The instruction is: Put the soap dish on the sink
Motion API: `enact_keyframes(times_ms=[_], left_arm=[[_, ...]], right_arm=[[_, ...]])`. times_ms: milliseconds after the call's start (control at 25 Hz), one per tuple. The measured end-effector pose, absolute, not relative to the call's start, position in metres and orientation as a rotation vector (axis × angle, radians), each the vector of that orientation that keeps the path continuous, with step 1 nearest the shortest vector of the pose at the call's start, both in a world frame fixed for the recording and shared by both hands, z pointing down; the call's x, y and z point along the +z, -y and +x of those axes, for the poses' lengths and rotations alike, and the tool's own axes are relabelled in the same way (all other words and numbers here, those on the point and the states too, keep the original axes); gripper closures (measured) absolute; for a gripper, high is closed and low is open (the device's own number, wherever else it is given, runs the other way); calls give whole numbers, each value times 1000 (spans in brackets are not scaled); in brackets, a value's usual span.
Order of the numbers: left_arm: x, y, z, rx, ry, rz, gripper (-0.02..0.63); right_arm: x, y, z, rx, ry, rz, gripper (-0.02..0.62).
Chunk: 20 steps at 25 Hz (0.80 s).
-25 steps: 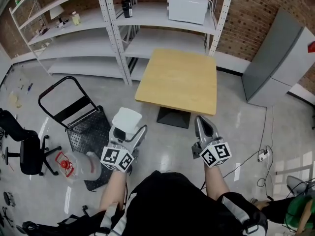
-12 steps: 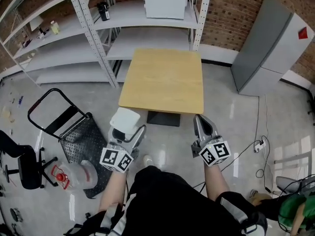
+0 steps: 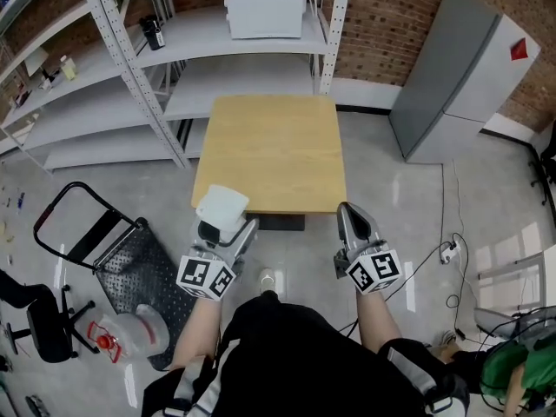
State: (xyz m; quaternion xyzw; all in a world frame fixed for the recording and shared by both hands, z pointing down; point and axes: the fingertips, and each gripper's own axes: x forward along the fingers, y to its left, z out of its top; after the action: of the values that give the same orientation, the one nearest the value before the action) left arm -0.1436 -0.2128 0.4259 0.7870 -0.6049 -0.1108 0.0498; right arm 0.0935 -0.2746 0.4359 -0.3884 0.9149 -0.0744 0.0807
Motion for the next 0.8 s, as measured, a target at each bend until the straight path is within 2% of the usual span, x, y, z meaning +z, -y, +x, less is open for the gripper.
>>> enact_keyframes(times_ms=[800], left_arm=[[441,337,-193,-295,1742,2409,140]], right_arm=[[426,374,50,-208,-2689,-1303,589]])
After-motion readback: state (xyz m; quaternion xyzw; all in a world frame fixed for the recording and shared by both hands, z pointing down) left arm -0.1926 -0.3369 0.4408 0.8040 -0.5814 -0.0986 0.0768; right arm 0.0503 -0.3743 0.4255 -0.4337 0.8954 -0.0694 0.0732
